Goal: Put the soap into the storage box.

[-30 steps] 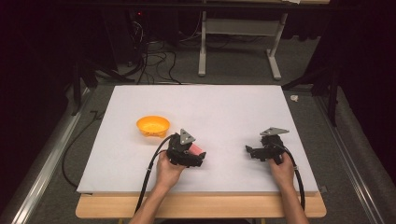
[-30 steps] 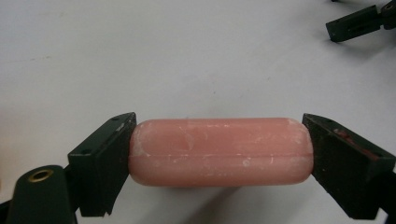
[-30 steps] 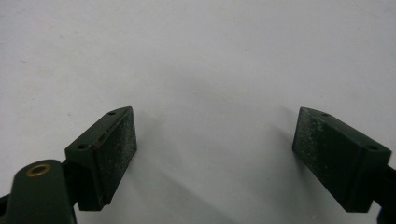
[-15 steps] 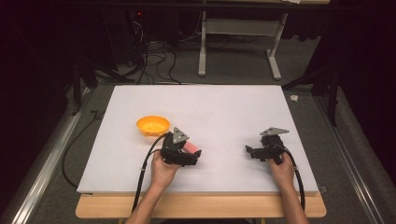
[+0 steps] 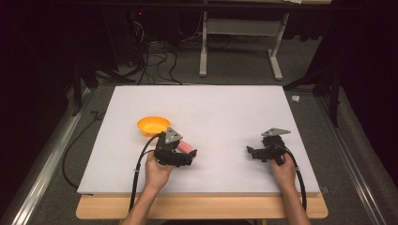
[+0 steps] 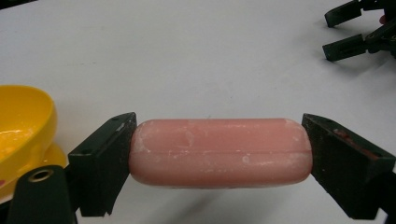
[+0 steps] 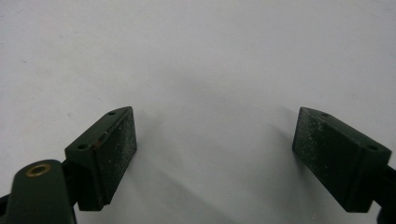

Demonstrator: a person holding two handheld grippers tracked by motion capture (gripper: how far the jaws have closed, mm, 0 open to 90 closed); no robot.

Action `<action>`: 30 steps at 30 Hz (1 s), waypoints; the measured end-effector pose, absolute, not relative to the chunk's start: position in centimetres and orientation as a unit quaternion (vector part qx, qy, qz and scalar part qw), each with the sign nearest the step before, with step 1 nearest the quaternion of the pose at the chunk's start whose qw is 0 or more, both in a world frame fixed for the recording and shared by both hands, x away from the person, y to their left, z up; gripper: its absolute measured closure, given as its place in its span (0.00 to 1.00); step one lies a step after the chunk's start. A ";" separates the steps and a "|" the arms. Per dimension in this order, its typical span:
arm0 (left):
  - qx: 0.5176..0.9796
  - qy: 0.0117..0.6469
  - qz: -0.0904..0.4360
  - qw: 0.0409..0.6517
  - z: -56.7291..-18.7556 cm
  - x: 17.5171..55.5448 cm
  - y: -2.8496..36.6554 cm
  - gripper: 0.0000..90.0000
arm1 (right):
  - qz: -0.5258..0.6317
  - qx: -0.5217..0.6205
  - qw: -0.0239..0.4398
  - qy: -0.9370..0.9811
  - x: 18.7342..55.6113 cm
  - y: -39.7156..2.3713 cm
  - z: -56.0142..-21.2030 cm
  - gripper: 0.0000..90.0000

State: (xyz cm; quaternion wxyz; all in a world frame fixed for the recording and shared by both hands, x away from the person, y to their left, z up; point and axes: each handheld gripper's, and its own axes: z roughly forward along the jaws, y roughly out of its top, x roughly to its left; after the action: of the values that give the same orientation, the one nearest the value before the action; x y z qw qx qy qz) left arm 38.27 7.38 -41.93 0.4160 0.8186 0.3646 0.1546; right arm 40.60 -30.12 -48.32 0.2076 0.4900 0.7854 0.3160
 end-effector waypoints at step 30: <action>0.791 0.405 0.182 0.421 -40.1 38.1 12.0 0.16 | 0.316 0.489 0.208 0.786 40.6 -30.1 -48.3 0.16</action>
State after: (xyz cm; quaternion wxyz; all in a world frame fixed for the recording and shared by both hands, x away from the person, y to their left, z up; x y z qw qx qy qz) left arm 38.05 11.95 -40.11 0.4209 0.7911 0.4048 0.1821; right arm 40.61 -30.13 -48.33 0.2083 0.4890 0.7861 0.3157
